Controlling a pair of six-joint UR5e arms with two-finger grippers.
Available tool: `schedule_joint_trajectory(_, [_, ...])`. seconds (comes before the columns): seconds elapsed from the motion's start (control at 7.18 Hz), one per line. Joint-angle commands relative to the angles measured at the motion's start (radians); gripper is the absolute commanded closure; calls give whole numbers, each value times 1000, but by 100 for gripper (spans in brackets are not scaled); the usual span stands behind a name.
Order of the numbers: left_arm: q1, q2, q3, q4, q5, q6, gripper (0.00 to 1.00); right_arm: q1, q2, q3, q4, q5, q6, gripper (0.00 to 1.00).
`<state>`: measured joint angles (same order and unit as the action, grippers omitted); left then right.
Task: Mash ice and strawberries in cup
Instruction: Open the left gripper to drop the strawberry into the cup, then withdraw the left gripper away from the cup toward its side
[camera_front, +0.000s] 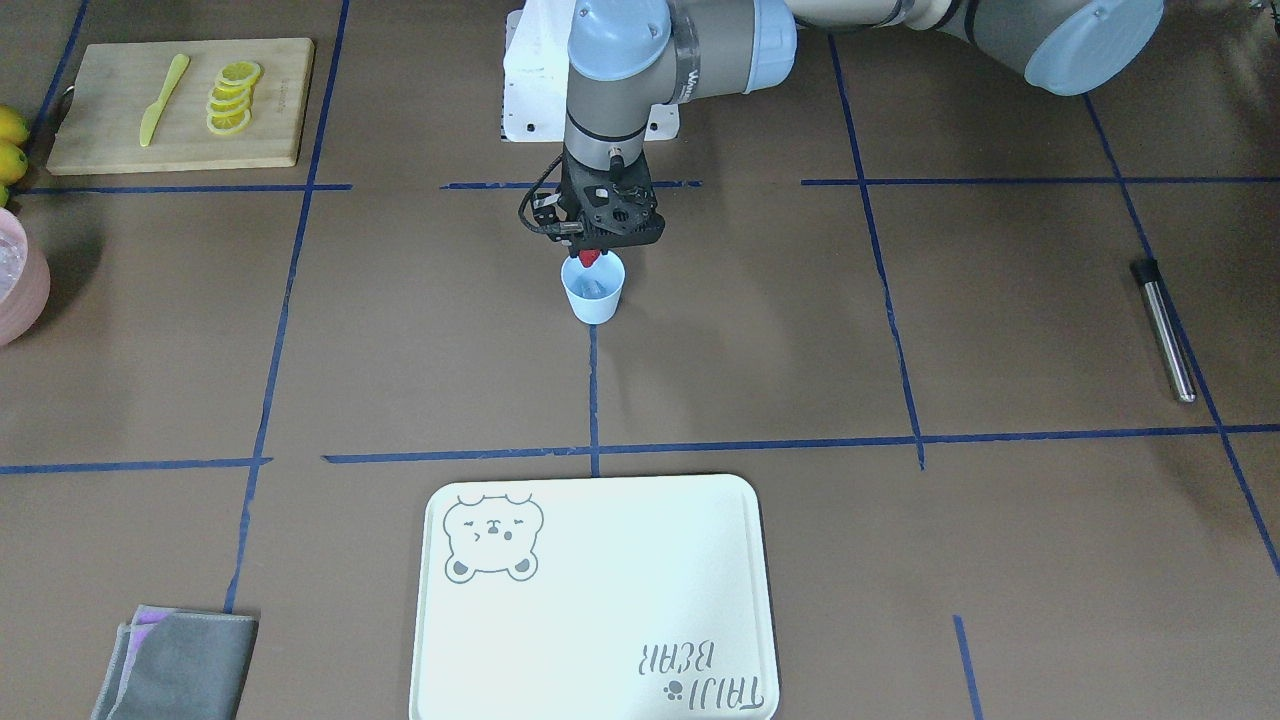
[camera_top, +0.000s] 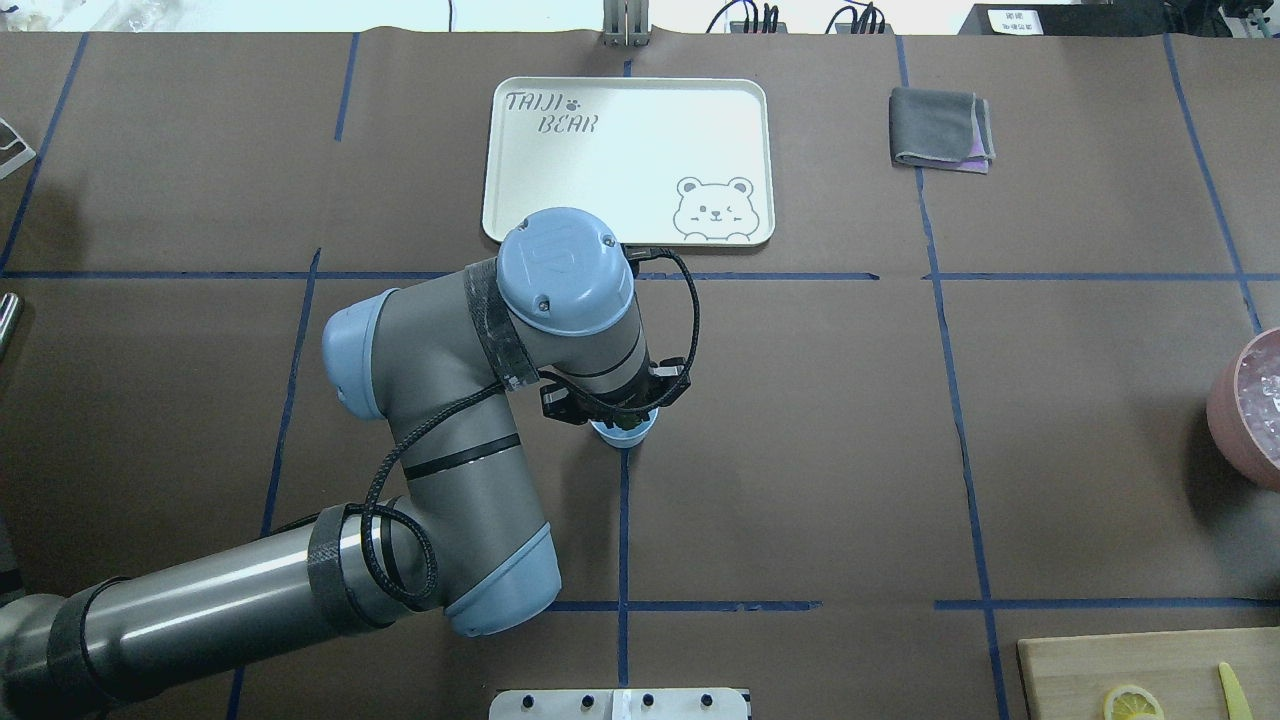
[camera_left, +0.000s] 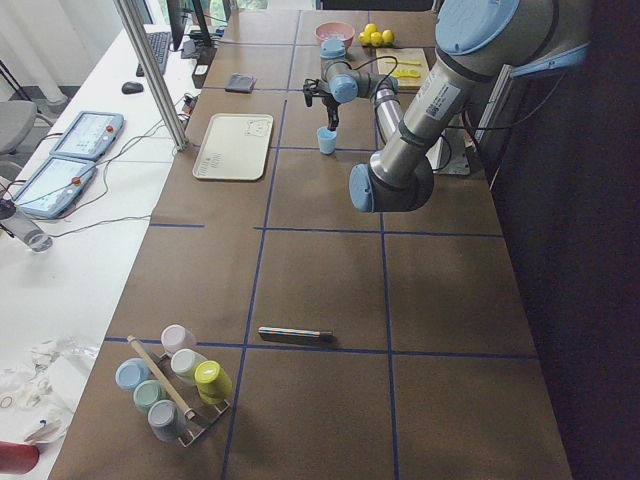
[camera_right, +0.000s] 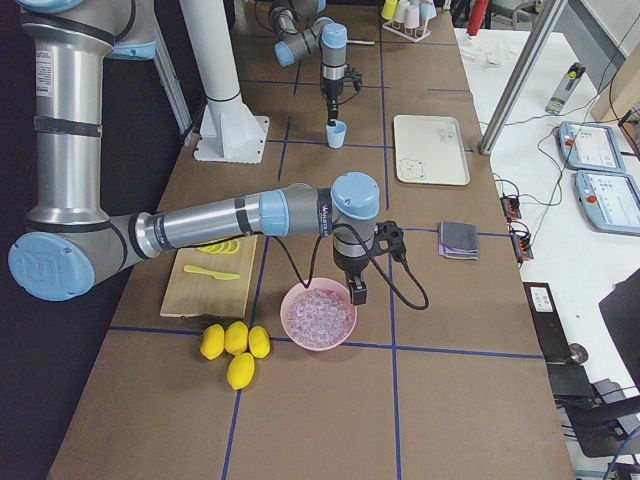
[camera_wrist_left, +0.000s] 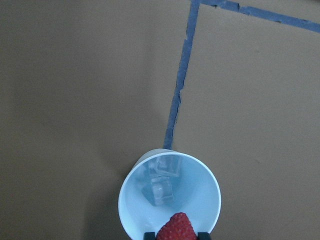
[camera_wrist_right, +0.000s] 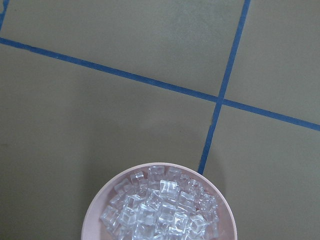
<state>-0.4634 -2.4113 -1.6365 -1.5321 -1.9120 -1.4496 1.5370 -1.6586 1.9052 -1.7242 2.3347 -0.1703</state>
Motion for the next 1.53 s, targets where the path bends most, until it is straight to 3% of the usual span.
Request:
schedule_joint_trajectory(0.0, [-1, 14, -2, -17, 21, 6, 1, 0, 0, 0, 0, 2, 0, 1])
schedule_joint_trajectory(0.42, [-38, 35, -23, -30, 18, 27, 0, 0, -3, -14, 0, 12, -3, 1])
schedule_joint_trajectory(0.56, [-70, 81, -72, -17, 10, 79, 0, 0, -4, -23, 9, 14, -5, 1])
schedule_joint_trajectory(0.84, [-191, 173, -159, 65, -83, 246, 0, 11, -46, -121, 197, 17, 6, 1])
schedule_joint_trajectory(0.98, [-248, 223, -166, 67, -116, 326, 0, 24, -44, -161, 234, 17, 8, 1])
schedule_joint_trajectory(1.39, [-452, 381, -170, 67, -228, 649, 0, 44, -46, -166, 235, 86, 169, 1])
